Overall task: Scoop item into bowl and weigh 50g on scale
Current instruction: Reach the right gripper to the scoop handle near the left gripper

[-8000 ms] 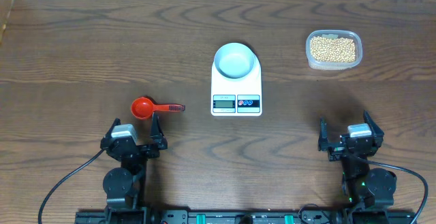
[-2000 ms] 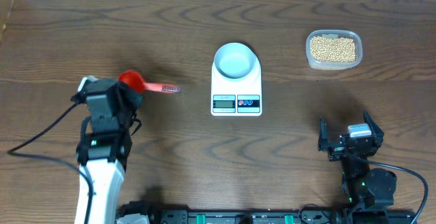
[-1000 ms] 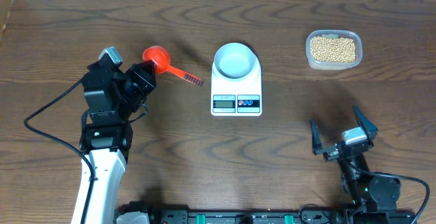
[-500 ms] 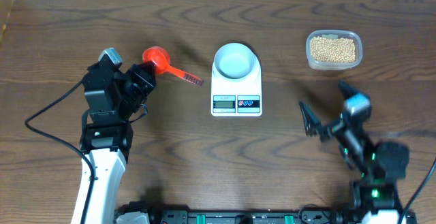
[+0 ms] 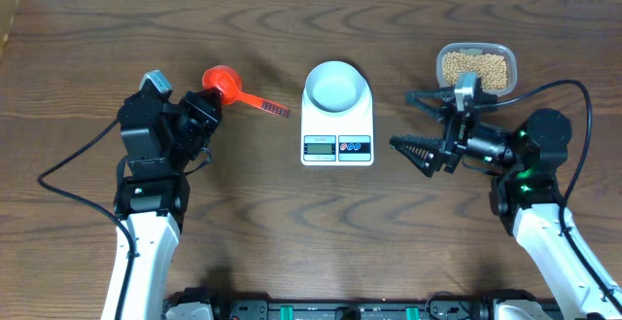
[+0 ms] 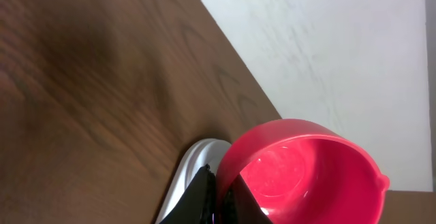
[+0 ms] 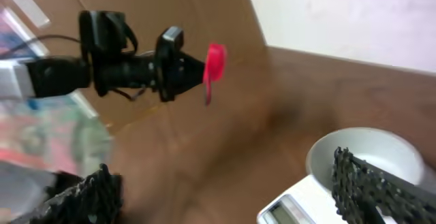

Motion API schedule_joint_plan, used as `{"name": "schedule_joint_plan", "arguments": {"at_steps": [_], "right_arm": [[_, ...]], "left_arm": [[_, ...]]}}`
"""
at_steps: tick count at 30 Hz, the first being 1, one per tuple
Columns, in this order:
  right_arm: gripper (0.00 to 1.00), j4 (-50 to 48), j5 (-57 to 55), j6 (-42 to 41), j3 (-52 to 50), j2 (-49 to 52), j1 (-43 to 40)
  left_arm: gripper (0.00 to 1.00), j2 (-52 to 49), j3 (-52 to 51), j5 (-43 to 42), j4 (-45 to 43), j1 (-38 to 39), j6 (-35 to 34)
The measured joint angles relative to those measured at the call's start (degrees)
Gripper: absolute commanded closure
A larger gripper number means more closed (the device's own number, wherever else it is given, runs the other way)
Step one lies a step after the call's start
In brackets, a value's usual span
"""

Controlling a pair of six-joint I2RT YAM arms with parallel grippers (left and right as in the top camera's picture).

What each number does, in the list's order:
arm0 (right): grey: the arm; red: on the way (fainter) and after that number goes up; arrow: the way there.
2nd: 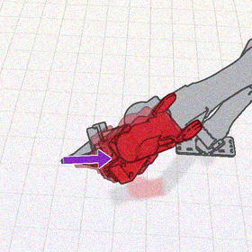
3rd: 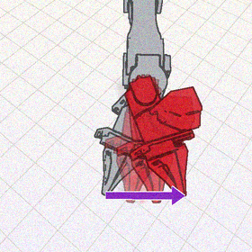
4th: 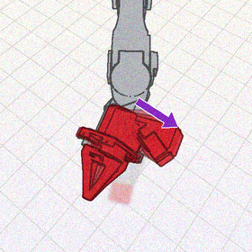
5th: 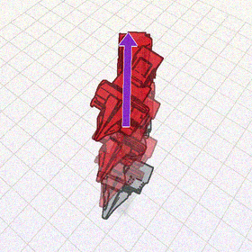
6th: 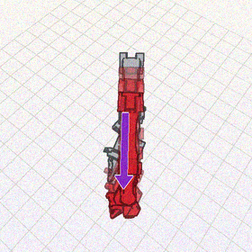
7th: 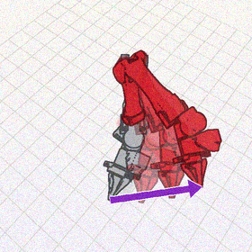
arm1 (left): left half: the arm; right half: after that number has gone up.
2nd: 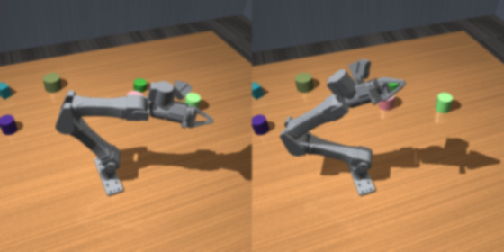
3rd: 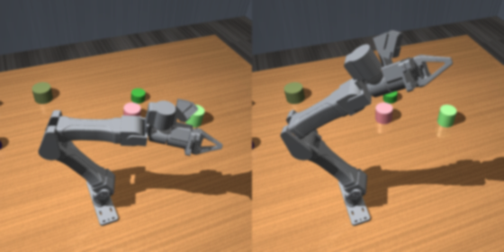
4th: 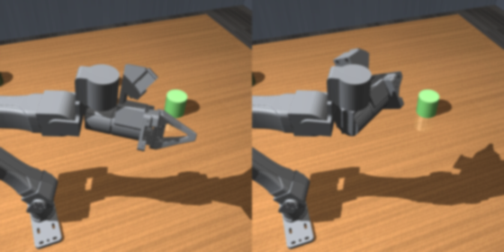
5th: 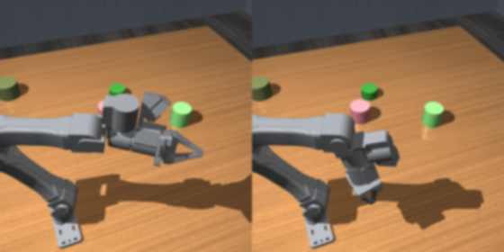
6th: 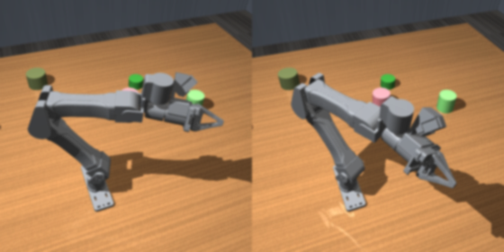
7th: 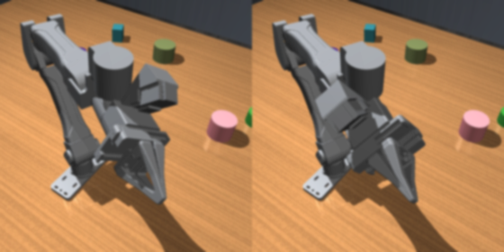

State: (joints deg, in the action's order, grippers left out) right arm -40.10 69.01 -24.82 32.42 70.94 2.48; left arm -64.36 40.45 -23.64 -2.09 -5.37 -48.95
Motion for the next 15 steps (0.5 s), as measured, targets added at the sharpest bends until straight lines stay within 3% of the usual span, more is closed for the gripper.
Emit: {"name": "schedule_joint_plan", "arguments": {"at_steps": [4, 10, 15], "right_arm": [[0.04, -2.58, -4.7, -6.25, 0.09, 0.0, 0.9], [0.07, -0.48, -21.42, -9.31, 0.72, 0.17, 9.9], [0.21, 4.55, -31.28, -9.29, 6.64, 5.4, 15.69]], "left_arm": [[0.93, 0.0, 0.0, -0.02, 0.7, 0.09, -1.4], [0.93, 0.0, 0.0, -0.02, 0.74, 2.8, -2.12], [0.93, 0.0, 0.0, -0.02, 0.7, 4.85, -2.4]]}}
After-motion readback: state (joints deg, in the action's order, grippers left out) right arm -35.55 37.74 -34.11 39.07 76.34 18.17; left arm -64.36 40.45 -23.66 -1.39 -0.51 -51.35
